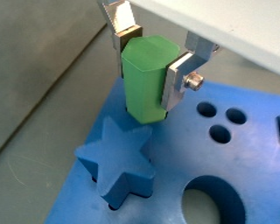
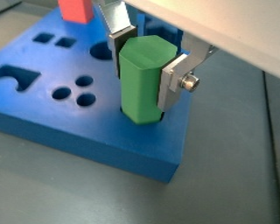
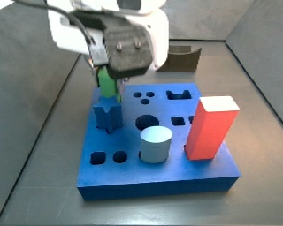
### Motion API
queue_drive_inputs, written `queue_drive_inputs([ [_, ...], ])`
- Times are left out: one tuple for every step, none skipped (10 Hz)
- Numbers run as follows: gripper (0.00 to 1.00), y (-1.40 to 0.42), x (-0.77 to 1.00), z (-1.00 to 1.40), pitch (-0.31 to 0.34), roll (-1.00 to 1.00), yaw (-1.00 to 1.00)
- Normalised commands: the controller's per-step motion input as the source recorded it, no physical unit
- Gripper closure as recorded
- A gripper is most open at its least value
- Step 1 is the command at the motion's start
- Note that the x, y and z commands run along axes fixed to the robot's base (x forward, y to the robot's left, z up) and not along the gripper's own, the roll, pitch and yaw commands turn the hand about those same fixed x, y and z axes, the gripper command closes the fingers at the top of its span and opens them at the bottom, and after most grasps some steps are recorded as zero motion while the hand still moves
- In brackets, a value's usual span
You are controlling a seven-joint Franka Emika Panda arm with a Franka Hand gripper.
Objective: Pick up the hexagon object. Move up. Place the hexagon object on the fixture. Regrasp the hexagon object. Move to above the board. Insert the hexagon object.
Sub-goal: Insert the hexagon object.
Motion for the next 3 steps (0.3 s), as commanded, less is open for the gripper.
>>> queue_drive_inputs([
  [1.0, -0.07, -0.02, -0.38, -0.113, 0.0, 0.0],
  [1.0, 0.0, 0.0, -0.12, -0.107, 0.0, 0.0],
  [1.0, 0.0, 0.0, 0.0, 0.001, 0.0, 0.0],
])
